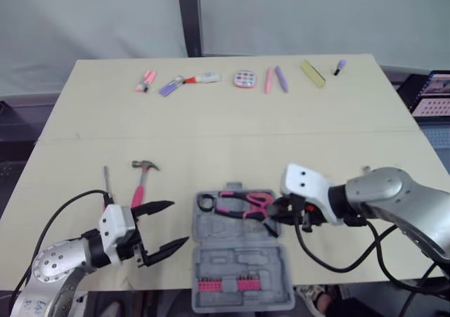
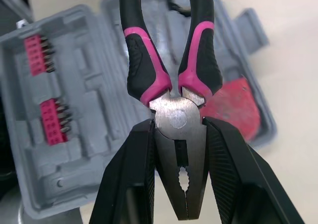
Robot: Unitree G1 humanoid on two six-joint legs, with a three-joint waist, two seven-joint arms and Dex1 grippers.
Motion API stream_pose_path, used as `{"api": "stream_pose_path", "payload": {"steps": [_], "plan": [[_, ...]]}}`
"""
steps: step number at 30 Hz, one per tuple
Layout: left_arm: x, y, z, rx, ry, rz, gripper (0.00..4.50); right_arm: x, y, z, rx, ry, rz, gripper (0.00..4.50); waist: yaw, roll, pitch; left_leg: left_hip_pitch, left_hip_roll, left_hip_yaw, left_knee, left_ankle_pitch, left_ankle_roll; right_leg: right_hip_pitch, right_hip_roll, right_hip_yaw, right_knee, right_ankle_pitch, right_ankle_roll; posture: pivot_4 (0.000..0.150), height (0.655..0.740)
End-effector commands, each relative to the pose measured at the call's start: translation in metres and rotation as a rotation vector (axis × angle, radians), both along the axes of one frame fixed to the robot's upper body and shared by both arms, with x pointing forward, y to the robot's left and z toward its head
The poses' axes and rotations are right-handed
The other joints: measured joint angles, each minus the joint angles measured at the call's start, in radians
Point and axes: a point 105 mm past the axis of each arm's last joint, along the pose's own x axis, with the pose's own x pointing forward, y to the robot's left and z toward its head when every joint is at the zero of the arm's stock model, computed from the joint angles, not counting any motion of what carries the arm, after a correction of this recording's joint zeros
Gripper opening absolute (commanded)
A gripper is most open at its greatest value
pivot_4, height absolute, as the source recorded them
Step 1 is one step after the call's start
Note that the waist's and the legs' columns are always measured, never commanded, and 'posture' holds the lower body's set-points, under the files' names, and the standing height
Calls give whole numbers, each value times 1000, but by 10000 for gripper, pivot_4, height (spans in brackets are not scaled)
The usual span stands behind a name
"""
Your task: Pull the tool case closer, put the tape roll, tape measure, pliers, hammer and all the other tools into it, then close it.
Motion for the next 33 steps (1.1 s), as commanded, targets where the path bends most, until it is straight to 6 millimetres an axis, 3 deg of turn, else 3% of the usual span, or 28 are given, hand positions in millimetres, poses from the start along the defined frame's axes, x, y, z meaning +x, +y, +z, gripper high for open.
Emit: {"api": "stream_pose_path", "payload": {"steps": [1,9,16,33], "plan": [[-3,6,4,16,-19,5,45000,-4,7,7,-14,-42,91,9593,1,0,0,0,-1,0,0,0,0,0,-1,0,1,0,0,1500,7400],[-15,18,0,47,4,21,45000,4,24,-2,-96,-94,175,9593,-7,0,0,0,0,0,0,0,0,0,0,0,0,0,0,1500,7400],[-18,14,-1,81,3,-40,45000,12,35,-13,-156,-102,206,9593,-15,0,0,0,-1,0,0,0,0,-1,-2,0,1,0,0,1500,7400],[-19,9,-2,105,13,-51,45000,18,38,-31,-206,-74,201,9593,-22,0,0,0,-1,0,0,0,0,-2,-1,0,3,0,0,1500,7400]]}}
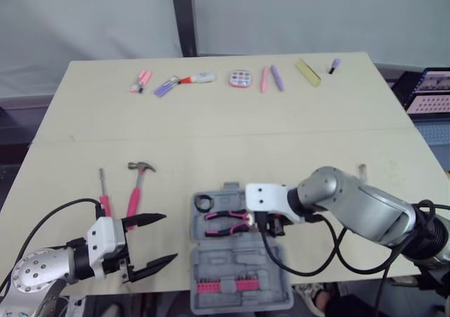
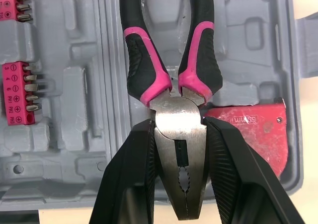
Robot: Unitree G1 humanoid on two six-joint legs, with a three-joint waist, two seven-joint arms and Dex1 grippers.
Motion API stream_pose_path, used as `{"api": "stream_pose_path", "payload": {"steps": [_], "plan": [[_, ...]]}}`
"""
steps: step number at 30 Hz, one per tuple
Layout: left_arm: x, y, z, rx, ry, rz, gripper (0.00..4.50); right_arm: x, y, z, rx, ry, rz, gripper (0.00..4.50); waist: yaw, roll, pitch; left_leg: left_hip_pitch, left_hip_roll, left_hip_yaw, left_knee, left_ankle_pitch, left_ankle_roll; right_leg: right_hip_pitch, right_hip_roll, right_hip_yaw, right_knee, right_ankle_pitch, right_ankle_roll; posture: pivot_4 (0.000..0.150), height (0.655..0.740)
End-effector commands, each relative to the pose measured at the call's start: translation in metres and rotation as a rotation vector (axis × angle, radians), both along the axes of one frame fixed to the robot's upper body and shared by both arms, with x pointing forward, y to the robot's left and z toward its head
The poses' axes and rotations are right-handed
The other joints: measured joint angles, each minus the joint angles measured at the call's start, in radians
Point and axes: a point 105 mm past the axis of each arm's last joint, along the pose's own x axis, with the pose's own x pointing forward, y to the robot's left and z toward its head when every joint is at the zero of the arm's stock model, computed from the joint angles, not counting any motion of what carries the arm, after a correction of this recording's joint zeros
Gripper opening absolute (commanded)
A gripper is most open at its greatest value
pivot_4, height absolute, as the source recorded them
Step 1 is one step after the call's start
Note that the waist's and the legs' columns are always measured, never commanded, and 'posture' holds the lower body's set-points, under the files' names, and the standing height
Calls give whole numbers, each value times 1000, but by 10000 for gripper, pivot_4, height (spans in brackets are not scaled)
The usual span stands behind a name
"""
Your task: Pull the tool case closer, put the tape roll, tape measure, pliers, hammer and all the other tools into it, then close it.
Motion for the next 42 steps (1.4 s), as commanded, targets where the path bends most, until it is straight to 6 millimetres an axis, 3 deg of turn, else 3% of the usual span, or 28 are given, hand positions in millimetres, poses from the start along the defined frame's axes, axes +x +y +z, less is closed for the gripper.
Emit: {"api": "stream_pose_path", "payload": {"steps": [1,37,42], "plan": [[-1,-4,5,2,-22,5,45000,-2,7,4,20,-12,36,9593,0,0,0,0,0,0,0,0,0,0,0,0,0,0,0,1500,7400],[-2,-2,2,0,-24,27,45000,1,21,-22,60,41,-5,9593,-1,0,0,0,0,0,0,0,0,0,0,0,1,0,0,1500,7400],[-1,-2,1,-1,-26,27,45000,2,22,-21,77,42,-15,33591,-1,0,0,0,0,0,0,0,0,0,0,0,1,0,0,1500,7400]]}}
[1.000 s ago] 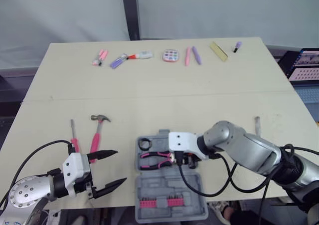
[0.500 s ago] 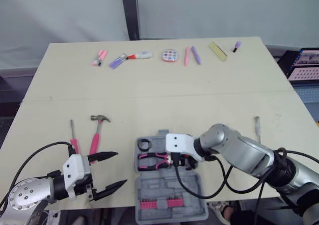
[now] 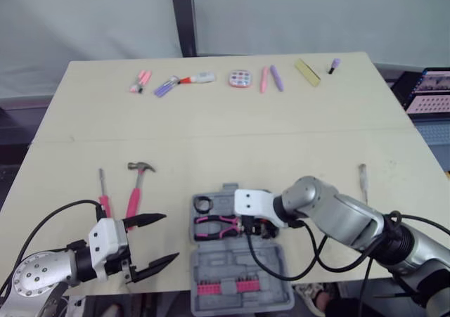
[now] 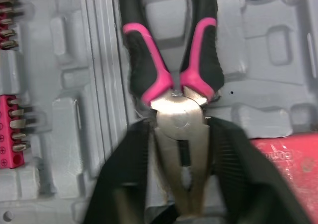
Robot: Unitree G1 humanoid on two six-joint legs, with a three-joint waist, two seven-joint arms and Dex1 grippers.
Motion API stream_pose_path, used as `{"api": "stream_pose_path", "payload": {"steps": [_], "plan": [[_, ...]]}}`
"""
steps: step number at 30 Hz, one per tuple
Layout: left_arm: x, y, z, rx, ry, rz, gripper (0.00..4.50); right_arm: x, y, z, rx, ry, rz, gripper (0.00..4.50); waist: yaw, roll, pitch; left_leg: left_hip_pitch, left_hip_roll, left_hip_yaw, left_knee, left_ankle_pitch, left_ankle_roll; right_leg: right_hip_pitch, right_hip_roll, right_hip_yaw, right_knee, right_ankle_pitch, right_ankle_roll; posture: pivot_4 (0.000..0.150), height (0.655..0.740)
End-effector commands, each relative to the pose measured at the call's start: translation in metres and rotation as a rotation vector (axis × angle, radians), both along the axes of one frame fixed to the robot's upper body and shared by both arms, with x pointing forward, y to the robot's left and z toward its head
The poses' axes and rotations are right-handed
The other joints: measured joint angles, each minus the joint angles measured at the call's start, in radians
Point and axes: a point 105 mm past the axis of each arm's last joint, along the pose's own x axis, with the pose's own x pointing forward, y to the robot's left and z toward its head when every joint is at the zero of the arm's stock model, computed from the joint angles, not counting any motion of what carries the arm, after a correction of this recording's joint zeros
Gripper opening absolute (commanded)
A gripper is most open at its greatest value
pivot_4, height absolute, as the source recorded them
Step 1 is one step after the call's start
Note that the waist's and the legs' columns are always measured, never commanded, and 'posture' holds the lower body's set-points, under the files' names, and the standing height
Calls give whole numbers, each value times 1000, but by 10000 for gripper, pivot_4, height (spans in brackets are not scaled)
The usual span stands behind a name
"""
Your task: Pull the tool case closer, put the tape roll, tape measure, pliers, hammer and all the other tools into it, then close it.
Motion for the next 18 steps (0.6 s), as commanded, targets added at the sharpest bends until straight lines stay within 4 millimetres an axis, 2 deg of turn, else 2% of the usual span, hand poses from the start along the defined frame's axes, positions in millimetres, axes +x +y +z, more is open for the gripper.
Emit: {"api": "stream_pose_path", "payload": {"steps": [1,2,8,14,17,18], "plan": [[0,0,1,-1,-16,-3,45000,0,4,7,29,-17,8,39292,0,0,0,0,0,0,0,0,0,0,0,0,0,0,0,1500,7400],[0,0,1,-2,-16,-5,45000,0,4,9,37,-16,5,43590,0,0,0,0,0,0,0,0,0,0,0,0,0,0,0,1500,7400],[3,-1,-1,-4,-24,-8,45000,0,2,18,77,-14,-16,43590,0,0,0,0,0,0,0,0,0,0,0,0,0,0,0,1500,7400],[5,-4,-2,-13,-35,-14,45000,7,4,33,267,-35,-72,43590,1,0,0,0,0,0,0,0,0,0,0,0,1,0,0,1500,7400],[7,-5,-2,-18,-40,-17,45000,8,4,36,382,-28,-101,35899,0,0,0,0,0,0,1,0,0,0,0,0,2,0,0,1500,7400],[7,-5,-2,-18,-42,-19,45000,8,3,36,397,-31,-102,30788,0,0,0,0,0,0,1,0,0,0,0,0,2,0,0,1500,7400]]}}
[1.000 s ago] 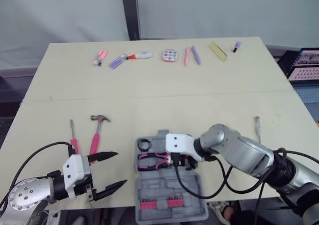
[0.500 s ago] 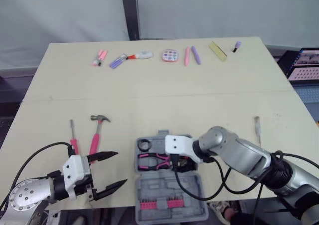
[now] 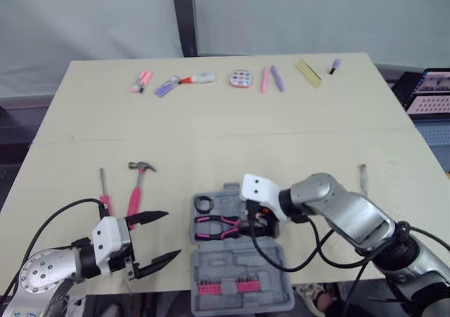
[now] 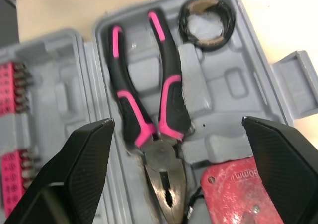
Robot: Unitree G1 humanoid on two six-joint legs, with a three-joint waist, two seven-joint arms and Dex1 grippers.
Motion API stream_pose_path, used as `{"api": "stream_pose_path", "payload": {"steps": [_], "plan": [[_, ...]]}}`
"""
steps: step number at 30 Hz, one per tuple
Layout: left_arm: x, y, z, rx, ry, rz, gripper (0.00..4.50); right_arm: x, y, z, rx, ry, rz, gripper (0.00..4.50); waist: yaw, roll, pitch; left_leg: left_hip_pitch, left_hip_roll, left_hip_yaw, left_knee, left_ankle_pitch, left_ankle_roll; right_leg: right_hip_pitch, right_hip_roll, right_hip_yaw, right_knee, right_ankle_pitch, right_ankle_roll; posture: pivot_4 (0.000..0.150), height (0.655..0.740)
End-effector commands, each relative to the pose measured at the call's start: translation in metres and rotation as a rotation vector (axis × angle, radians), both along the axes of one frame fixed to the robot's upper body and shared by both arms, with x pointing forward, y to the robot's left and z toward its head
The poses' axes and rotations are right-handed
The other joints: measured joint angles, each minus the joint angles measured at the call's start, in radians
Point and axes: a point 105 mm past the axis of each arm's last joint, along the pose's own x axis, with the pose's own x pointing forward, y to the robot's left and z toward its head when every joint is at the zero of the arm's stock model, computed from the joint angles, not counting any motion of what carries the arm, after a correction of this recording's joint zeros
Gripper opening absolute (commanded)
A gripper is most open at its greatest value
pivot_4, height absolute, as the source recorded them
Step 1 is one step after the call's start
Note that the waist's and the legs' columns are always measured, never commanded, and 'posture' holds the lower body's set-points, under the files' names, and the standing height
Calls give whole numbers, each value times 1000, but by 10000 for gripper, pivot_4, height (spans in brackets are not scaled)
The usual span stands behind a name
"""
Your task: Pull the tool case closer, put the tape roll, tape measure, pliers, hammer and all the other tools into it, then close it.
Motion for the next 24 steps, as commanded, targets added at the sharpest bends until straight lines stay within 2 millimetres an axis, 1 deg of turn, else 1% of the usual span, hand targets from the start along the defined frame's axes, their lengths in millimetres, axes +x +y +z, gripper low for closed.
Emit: {"api": "stream_pose_path", "payload": {"steps": [1,3,4,5,7,11,14,17,20,24], "plan": [[1,-1,1,-1,-18,-4,45000,0,1,12,89,-55,8,26640,0,0,0,0,0,0,0,0,0,0,0,0,0,0,0,1500,7400],[2,-2,1,-2,-24,-5,45000,-2,2,10,158,-76,3,17034,0,0,0,0,0,0,0,0,0,0,0,0,0,0,0,1500,7400],[2,-3,1,-3,-26,-5,45000,-2,3,9,184,-86,-1,13440,0,0,0,0,0,0,0,0,0,0,0,0,1,0,0,1500,7400],[2,-3,2,-3,-27,-5,45000,-2,4,10,218,-103,0,7937,1,0,0,0,0,0,0,0,0,0,0,0,0,0,0,1500,7400],[3,-3,1,-4,-27,-4,45000,-1,1,4,222,-98,-18,371,0,-1,0,0,0,0,0,0,0,0,0,0,1,0,0,1500,7400],[3,-4,1,-7,-28,-4,45000,-3,-2,-9,221,-83,-31,371,0,-1,0,1,0,0,0,0,0,0,0,0,1,0,0,1500,7400],[4,-5,2,-9,-28,-6,45000,-11,1,-13,280,-55,3,371,1,-1,0,1,0,0,0,0,0,0,0,0,1,0,0,1500,7400],[3,-5,2,-8,-26,-10,45000,-9,-1,-25,263,-66,2,371,0,-1,0,1,0,0,0,0,0,0,0,0,1,0,0,1500,7400],[3,-5,2,-5,-24,-13,45000,-8,0,-28,266,-62,-4,371,0,-1,0,1,0,0,0,0,0,0,0,0,1,0,0,1500,7400],[3,-5,2,-2,-24,-16,45000,-3,0,-38,250,-64,-24,371,0,-1,0,1,0,0,0,0,0,0,1,0,1,0,0,1500,7400]]}}
